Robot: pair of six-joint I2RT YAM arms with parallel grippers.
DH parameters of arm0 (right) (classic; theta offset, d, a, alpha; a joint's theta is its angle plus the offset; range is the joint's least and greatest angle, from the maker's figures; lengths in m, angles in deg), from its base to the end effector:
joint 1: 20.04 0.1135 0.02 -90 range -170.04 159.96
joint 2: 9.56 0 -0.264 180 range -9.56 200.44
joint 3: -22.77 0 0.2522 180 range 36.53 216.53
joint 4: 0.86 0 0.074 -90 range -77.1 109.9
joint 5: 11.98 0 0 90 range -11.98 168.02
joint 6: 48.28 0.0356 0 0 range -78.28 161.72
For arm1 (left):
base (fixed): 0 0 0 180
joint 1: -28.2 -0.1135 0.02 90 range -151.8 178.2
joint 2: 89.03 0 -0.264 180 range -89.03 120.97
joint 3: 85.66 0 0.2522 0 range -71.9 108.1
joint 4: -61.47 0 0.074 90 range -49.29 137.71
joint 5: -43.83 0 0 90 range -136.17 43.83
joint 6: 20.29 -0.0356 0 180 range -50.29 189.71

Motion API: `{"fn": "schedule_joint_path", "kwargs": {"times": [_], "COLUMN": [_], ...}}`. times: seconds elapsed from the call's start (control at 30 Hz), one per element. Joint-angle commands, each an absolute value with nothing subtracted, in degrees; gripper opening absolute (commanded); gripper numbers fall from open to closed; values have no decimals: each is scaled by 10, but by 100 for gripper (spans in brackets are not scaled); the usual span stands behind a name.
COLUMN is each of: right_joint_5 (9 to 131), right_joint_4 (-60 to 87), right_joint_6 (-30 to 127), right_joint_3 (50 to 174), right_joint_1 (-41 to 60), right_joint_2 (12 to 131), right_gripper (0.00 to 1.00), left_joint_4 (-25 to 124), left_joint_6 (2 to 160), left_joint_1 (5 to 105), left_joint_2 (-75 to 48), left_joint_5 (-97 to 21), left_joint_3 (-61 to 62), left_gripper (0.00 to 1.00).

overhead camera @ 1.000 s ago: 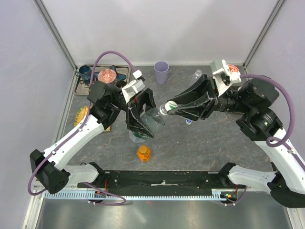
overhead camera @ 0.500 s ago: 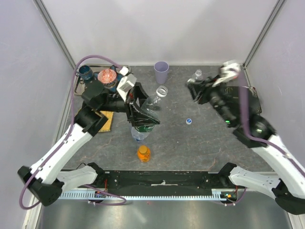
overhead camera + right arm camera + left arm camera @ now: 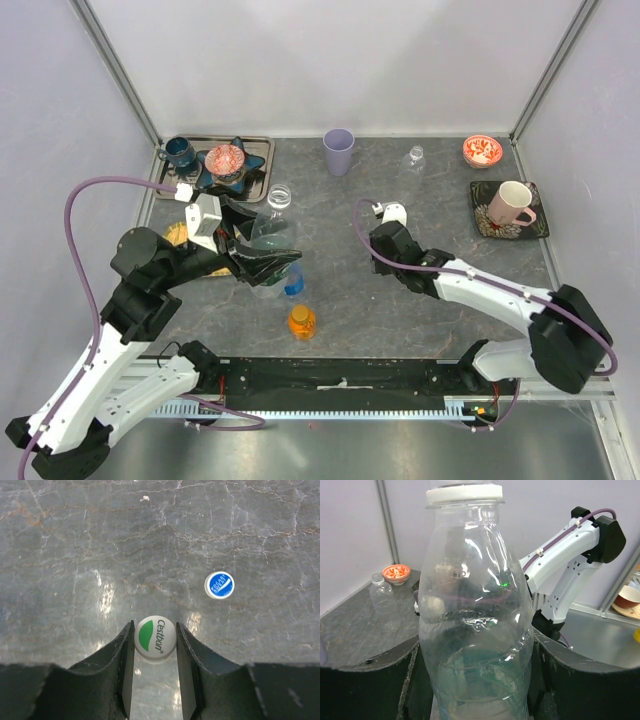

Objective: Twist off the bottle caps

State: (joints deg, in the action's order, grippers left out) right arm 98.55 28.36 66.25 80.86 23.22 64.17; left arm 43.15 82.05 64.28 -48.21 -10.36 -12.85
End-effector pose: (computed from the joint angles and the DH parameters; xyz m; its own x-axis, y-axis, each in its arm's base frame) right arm 0.2015 0.1725 0.2232 -0.6586 -0.0859 -0.7476 -0.2059 0.9761 0.0692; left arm 0.0961 -0.0958 0.4440 -0.0137 -0.2045 -0.9788 0.9562 0.2835 -0.0726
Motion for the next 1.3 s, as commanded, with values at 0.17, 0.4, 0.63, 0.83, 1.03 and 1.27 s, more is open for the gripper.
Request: {"fn": "schedule_joint_path", "kwargs": {"times": [0.17,0.4,0.63,0.83,1.03,1.27], "right_joint_5": [1021,999,982,974,970,1027], "right_joint_4": [146,147,176,183,186,276], "right_joint_6": [688,700,699,704,707,704], "right_joint_3": [832,860,874,859,859,1002], "right_joint_1": [226,209,200,200,199,198], "right_joint_2": [788,853,883,885,862,731], "right_gripper": [0,0,31,52,62,71], "left_joint_4": [415,401,398,401,407,416], "left_joint_6": [793,787,781,780,782,781], "left_joint_1": [641,641,641,641,641,641], "left_joint_2": [-512,-523,-522,-518,-514,-502], "left_joint_5": [-152,-156,-157,-153,-151,-151], "left_joint_3": [-166,-170,-174,-181,-186,-176], "left_gripper": [40,41,41,42,42,43]}}
